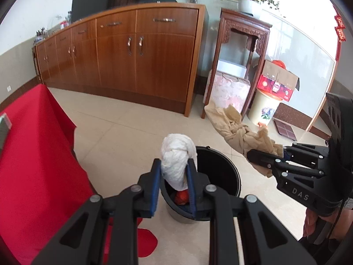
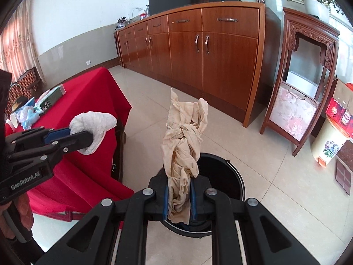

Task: Collect trash
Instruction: 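Carry stockings and tissue over the black bin and open both grippers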

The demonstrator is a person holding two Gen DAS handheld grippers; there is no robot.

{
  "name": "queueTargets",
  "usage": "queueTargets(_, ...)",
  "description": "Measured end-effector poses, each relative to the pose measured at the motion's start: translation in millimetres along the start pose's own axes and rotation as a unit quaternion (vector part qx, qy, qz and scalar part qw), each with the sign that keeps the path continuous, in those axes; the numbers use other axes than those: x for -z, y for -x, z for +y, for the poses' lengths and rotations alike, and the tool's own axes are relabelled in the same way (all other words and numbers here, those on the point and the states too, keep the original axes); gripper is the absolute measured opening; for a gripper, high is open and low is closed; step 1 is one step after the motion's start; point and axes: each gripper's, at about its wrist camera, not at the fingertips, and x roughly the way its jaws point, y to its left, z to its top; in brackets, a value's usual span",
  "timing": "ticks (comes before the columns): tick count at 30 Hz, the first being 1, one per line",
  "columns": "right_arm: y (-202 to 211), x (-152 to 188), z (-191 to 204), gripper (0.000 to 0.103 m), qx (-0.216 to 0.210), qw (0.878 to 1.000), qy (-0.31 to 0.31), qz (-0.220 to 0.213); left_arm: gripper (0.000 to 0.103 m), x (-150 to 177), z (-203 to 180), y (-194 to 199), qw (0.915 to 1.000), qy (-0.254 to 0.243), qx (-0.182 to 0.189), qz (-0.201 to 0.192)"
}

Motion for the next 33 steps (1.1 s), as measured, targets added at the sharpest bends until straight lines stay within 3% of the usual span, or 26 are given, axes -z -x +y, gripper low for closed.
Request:
queueTargets(11, -72.9, 29.0, -50.7, 0.016, -0.012, 0.995, 0.006, 0.103, 0.025, 9.5, -22.2, -81.0, 0.9959, 0.008, 0.045, 0.078)
queueTargets(12, -77.4, 28.7, -52.6, 0.016, -0.015, 0.994, 0.006, 0.110, 0.026, 11.0, -25.8, -87.5, 0.9950, 0.006, 0.058, 0.081)
queueTargets(13, -89.8, 30.5, -56.1, 0.017, -0.027, 0.991, 0.006, 0.129, 0.037, 13.6, -30.2, -94.8, 0.9947, -0.001, 0.063, 0.082)
queueTargets(14, -96.9, 33.2, -56.3, 0.023, -0.030, 0.990, 0.009, 0.141, 0.048, 17.0, -32.6, -103.2, 0.9944, -0.011, 0.046, 0.094)
queueTargets(15, -112.6, 39.6, -57.7, 0.034, -0.025, 0.986, 0.024, 0.165, 0.070, 19.3, -30.9, -106.6, 0.9940, -0.011, 0.032, 0.104)
queueTargets(16, -122.3, 45.4, -61.1, 0.072, -0.011, 0.983, 0.034, 0.181, 0.075, 20.7, -26.7, -105.0, 0.9944, -0.005, 0.025, 0.103)
queueTargets(17, -128.2, 51.7, -68.2, 0.091, 0.011, 0.981, 0.031, 0.190, 0.076, 21.3, -21.6, -99.7, 0.9951, 0.001, 0.013, 0.098)
queueTargets(19, -130.0, 56.1, -85.1, 0.091, 0.020, 0.980, -0.004, 0.196, 0.086, 20.1, -14.0, -87.3, 0.9957, 0.008, -0.006, 0.092)
queueTargets(22, -122.5, 53.1, -91.5, 0.103, 0.046, 0.982, -0.016, 0.185, 0.094, 16.0, -9.0, -60.6, 0.9973, 0.001, -0.040, 0.061)
queueTargets(26, -97.3, 35.7, -89.8, 0.103, 0.067, 0.988, -0.053, 0.129, 0.100, 10.0, -5.4, -22.7, 0.9976, 0.004, -0.064, 0.026)
queueTargets(33, -52.8, 12.6, -65.5, 0.103, 0.085, 0.992, -0.066, 0.059, 0.100, 5.3, 8.2, 10.4, 0.9959, 0.017, -0.089, 0.001)
